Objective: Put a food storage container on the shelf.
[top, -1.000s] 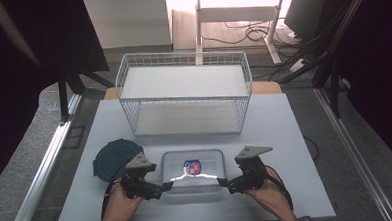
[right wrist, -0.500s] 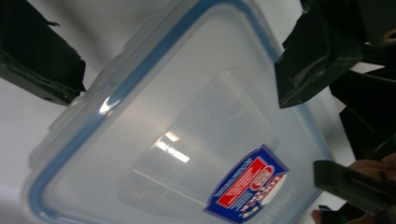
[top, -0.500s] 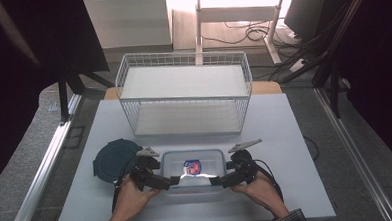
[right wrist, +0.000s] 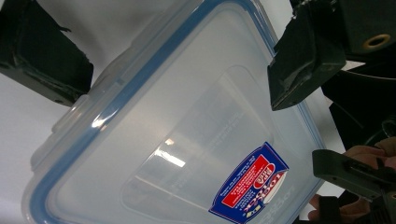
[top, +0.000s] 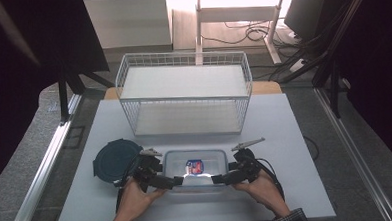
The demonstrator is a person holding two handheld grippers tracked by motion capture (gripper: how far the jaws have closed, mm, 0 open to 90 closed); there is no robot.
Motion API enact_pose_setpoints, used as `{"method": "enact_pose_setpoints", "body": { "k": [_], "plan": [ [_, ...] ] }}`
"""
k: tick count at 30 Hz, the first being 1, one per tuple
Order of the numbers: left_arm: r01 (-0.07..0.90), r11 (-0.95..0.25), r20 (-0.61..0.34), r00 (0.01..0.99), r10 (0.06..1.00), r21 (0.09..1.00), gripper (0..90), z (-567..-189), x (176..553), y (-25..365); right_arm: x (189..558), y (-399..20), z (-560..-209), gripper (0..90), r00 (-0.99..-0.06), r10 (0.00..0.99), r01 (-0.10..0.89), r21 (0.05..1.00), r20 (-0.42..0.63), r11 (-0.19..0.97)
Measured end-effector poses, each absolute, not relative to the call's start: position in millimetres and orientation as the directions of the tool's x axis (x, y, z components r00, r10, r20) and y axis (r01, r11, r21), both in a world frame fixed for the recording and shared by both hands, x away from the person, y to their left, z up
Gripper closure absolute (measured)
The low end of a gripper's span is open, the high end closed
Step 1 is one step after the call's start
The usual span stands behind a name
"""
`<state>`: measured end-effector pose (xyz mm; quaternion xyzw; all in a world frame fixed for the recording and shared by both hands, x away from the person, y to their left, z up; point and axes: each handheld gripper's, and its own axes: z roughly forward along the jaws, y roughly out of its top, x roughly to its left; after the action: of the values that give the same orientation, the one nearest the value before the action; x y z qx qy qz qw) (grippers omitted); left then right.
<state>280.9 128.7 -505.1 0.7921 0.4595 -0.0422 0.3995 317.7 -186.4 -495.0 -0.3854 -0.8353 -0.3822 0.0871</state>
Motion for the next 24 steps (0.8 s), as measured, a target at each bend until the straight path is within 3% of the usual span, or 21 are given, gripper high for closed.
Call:
{"method": "enact_pose_setpoints", "body": {
  "k": [4, 7, 13, 17, 21, 24],
  "plan": [
    [0.756, -0.265, -0.444, 0.589, 0.676, 0.599, 0.7, -507, 282, 127, 317, -195, -493, 10.5, -0.682, 0.580, 0.716, 0.570, 0.445, 0.404],
    [0.815, -0.204, -0.566, 0.534, 0.628, 0.543, 0.0, -519, 291, 129, 317, -198, -494, 11.2, -0.675, 0.576, 0.724, 0.564, 0.461, 0.398],
    [0.832, -0.197, -0.595, 0.516, 0.616, 0.519, 0.0, -519, 297, 132, 317, -197, -494, 11.0, -0.670, 0.580, 0.729, 0.558, 0.463, 0.397],
    [0.827, -0.215, -0.588, 0.528, 0.613, 0.519, 14.8, -511, 290, 142, 316, -198, -492, 15.3, -0.647, 0.600, 0.748, 0.544, 0.470, 0.380],
    [0.822, -0.210, -0.596, 0.537, 0.597, 0.530, 20.4, -510, 283, 148, 315, -205, -491, 23.2, -0.618, 0.589, 0.779, 0.511, 0.522, 0.364],
    [0.830, -0.156, -0.649, 0.523, 0.553, 0.536, 36.2, -509, 280, 163, 308, -210, -487, 33.1, -0.622, 0.582, 0.775, 0.518, 0.524, 0.362]
  ]
}}
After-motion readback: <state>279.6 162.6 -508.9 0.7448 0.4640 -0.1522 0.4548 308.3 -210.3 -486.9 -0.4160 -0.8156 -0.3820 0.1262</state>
